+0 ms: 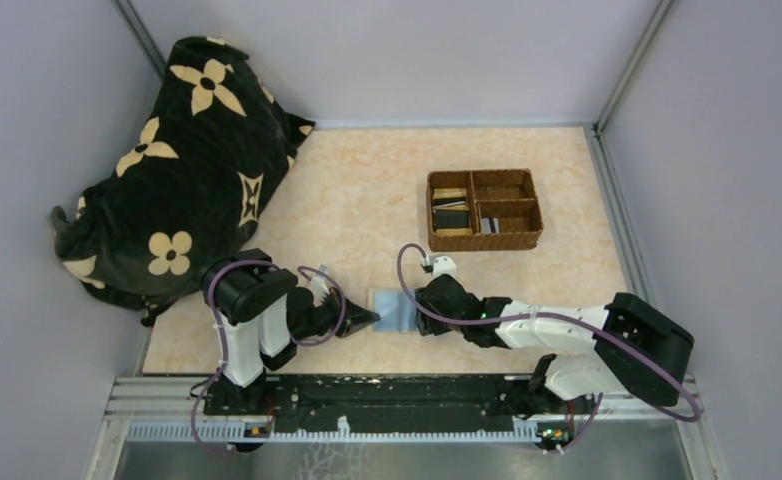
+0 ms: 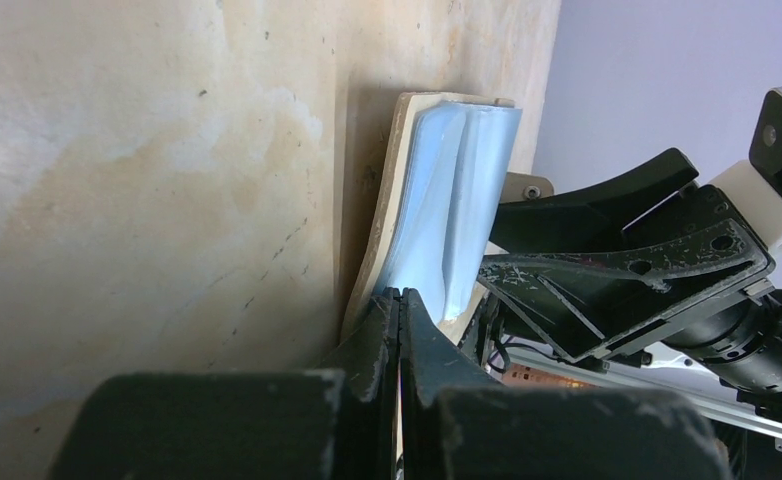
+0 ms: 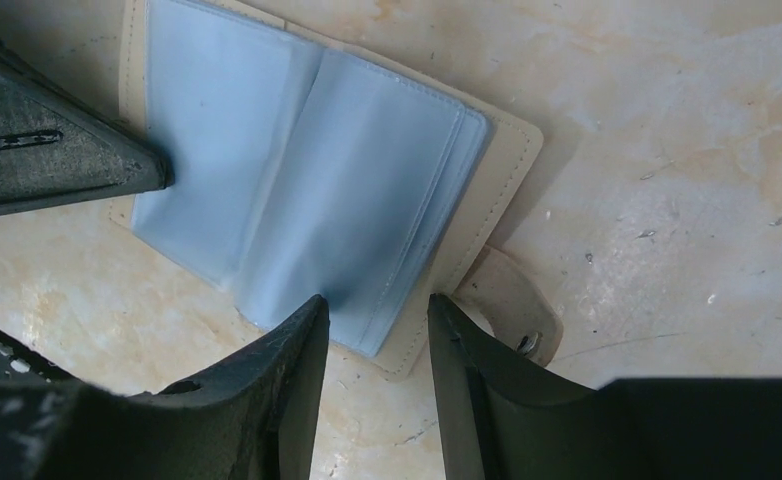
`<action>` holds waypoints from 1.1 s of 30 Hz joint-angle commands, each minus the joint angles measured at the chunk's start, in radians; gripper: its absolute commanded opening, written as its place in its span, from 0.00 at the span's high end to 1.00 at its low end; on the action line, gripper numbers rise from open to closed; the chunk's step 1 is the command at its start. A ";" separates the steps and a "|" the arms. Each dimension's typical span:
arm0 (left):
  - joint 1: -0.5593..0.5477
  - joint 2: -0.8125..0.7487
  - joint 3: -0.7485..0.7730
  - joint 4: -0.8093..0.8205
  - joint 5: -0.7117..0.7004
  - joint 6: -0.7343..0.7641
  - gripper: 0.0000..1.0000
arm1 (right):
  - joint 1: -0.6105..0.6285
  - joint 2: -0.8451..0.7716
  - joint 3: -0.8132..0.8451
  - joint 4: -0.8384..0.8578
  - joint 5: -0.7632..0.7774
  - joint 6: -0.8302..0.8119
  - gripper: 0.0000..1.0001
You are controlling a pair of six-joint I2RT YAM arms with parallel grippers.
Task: Take the credit cards out of the card holder
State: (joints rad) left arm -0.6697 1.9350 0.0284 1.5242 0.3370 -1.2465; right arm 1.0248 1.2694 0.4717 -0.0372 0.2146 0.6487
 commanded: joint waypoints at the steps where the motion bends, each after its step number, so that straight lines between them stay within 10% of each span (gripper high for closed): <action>1: -0.007 0.064 -0.063 0.265 -0.004 0.056 1.00 | 0.007 0.014 -0.008 0.138 -0.115 0.032 0.59; 23: -0.013 0.075 -0.056 0.265 0.011 0.053 1.00 | 0.007 0.012 0.085 0.155 -0.150 -0.011 0.59; 28: -0.014 0.058 -0.056 0.265 0.015 0.058 1.00 | 0.005 0.006 0.089 0.113 -0.113 -0.019 1.00; 33: -0.019 -0.001 -0.063 0.266 0.018 0.070 0.83 | 0.003 -0.034 0.065 0.098 -0.085 -0.006 1.00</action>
State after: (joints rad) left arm -0.6704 1.9339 0.0307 1.5238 0.3500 -1.2526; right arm 1.0248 1.2854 0.5262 0.0608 0.0887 0.6415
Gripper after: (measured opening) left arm 0.100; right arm 0.008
